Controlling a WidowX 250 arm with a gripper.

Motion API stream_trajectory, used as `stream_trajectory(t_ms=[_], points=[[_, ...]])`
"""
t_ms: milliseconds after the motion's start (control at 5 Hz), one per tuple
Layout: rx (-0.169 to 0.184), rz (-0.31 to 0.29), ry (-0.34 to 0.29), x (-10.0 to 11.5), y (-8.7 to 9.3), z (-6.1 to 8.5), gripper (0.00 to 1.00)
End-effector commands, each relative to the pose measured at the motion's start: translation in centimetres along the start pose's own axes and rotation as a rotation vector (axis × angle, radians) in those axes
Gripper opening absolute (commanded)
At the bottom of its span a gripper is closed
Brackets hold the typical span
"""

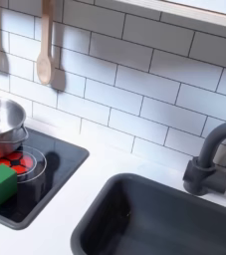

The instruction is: Push button

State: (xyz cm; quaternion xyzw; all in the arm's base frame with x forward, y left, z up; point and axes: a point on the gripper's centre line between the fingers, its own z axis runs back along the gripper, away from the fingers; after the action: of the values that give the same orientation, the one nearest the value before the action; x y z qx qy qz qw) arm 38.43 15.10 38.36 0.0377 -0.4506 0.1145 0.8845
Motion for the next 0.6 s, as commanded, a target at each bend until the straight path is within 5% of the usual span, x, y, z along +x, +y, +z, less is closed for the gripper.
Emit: stream_trajectory(t_ms=[0, 400], points=[[-0.02, 0.004, -0.009, 0.6, -0.51, 0.06, 0.0], [-0.025, 0.006, -0.016, 1.18, -0.46, 0.39, 0.0]])
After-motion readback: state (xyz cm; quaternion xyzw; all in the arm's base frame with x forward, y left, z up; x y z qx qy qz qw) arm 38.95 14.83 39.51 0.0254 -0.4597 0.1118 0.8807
